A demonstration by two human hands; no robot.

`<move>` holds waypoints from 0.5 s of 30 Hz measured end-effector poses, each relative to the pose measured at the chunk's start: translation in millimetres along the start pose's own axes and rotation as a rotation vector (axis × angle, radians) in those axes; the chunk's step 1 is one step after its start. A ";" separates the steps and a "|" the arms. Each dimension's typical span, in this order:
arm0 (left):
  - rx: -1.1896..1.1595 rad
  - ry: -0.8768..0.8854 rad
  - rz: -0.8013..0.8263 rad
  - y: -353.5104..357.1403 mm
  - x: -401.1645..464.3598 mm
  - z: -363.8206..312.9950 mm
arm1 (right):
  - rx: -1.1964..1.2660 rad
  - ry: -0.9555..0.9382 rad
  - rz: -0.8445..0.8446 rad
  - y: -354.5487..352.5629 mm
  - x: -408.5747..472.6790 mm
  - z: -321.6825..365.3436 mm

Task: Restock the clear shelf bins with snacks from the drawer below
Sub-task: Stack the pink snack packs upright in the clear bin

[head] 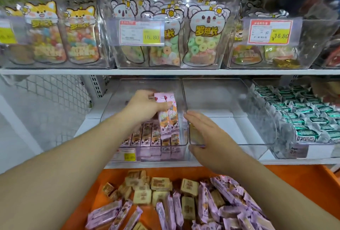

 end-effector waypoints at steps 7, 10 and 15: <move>0.160 0.009 0.164 31.3 16.9 33.6 | -0.010 -0.050 -0.064 0.9 5.7 -5.4; 0.254 0.058 0.215 33.6 16.0 35.5 | -0.001 -0.049 -0.081 2.9 6.6 -6.1; 0.465 0.155 0.217 34.2 24.0 41.5 | -0.009 -0.038 -0.100 3.5 6.7 -6.0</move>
Point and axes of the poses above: each hand's wrist, its own x-axis towards the middle knuckle, its own y-axis out of the palm, z = x × y, the point moved 6 cm from there along x, towards the middle knuckle, and after that the axes turned 12 degrees about x, right-handed, at the moved point
